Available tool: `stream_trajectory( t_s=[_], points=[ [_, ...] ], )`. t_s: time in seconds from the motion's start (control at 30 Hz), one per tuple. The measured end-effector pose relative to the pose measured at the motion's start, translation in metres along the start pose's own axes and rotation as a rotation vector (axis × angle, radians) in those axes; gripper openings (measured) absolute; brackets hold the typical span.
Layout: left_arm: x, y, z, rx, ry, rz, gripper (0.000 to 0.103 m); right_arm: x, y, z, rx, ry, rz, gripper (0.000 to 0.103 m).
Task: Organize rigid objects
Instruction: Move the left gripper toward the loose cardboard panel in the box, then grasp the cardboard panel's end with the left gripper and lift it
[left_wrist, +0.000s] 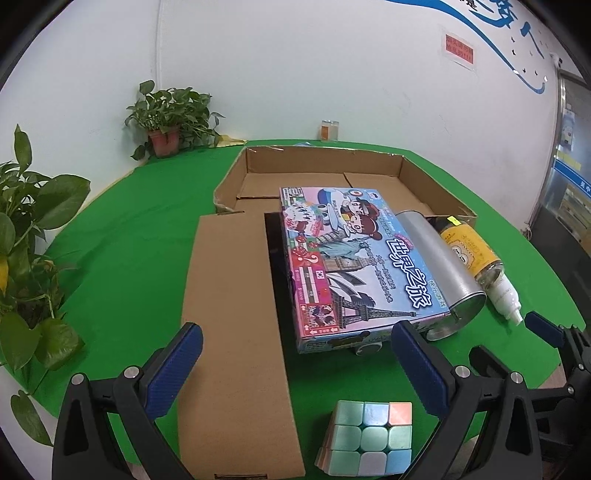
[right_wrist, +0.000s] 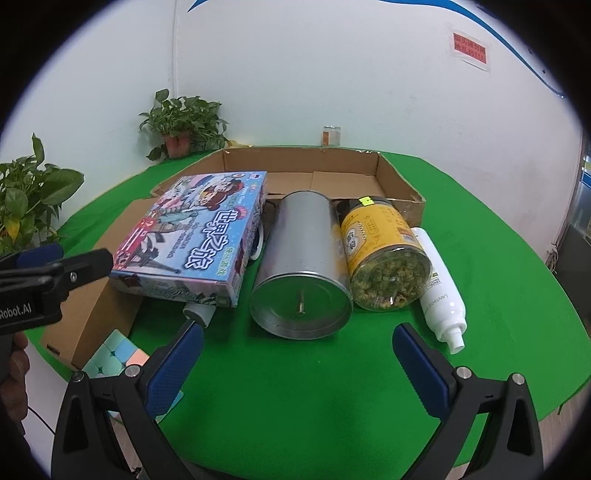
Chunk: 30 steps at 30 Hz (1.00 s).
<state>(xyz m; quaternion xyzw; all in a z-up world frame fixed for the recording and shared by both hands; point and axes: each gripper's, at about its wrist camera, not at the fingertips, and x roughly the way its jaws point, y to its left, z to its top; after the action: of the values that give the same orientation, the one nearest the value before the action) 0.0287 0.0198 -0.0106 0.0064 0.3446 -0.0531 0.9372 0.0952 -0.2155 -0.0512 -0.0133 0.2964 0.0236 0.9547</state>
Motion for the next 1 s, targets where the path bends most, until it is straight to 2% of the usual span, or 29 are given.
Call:
stream_trajectory(
  t_s=[0.27, 0.3, 0.33, 0.4, 0.47, 0.53, 0.57, 0.67, 0.7, 0.73, 0.83, 1.0],
  points=[
    [0.01, -0.001, 0.003, -0.003, -0.014, -0.001, 0.103, 0.006, -0.006, 0.004, 0.005, 0.014, -0.017, 0.1],
    [0.011, 0.001, 0.004, -0.005, -0.014, -0.008, 0.103, 0.006, -0.005, 0.004, 0.003, 0.018, -0.01, 0.095],
    [0.011, 0.003, 0.004, -0.009, -0.011, -0.01, 0.103, 0.007, -0.005, 0.004, 0.001, 0.022, -0.004, 0.084],
    [0.013, 0.008, 0.005, -0.017, -0.003, -0.006, 0.103, 0.009, -0.003, 0.003, -0.005, 0.046, 0.02, 0.074],
    [0.012, 0.015, 0.003, -0.024, -0.004, -0.007, 0.103, 0.009, -0.002, 0.004, 0.002, 0.052, 0.061, 0.074],
    [0.01, 0.022, 0.002, -0.026, -0.006, -0.006, 0.103, 0.007, 0.0, 0.007, 0.014, 0.036, 0.077, 0.079],
    [0.008, 0.026, 0.001, -0.029, -0.007, -0.005, 0.103, 0.006, 0.002, 0.008, 0.014, 0.027, 0.085, 0.087],
    [0.004, 0.038, -0.005, -0.038, 0.004, -0.016, 0.103, 0.006, 0.008, 0.011, 0.015, 0.019, 0.132, 0.091],
    [0.004, 0.042, -0.008, -0.038, 0.012, -0.021, 0.103, 0.006, 0.009, 0.012, 0.02, 0.022, 0.155, 0.099],
    [0.003, 0.046, -0.011, -0.038, 0.02, -0.026, 0.103, 0.005, 0.011, 0.013, 0.029, 0.022, 0.191, 0.103],
    [0.004, 0.057, -0.024, -0.039, 0.06, -0.034, 0.103, 0.001, 0.019, 0.018, 0.033, 0.009, 0.259, 0.103],
    [0.013, 0.066, -0.048, -0.036, 0.127, -0.008, 0.102, 0.002, 0.037, 0.031, 0.008, 0.02, 0.319, 0.103]
  ],
)
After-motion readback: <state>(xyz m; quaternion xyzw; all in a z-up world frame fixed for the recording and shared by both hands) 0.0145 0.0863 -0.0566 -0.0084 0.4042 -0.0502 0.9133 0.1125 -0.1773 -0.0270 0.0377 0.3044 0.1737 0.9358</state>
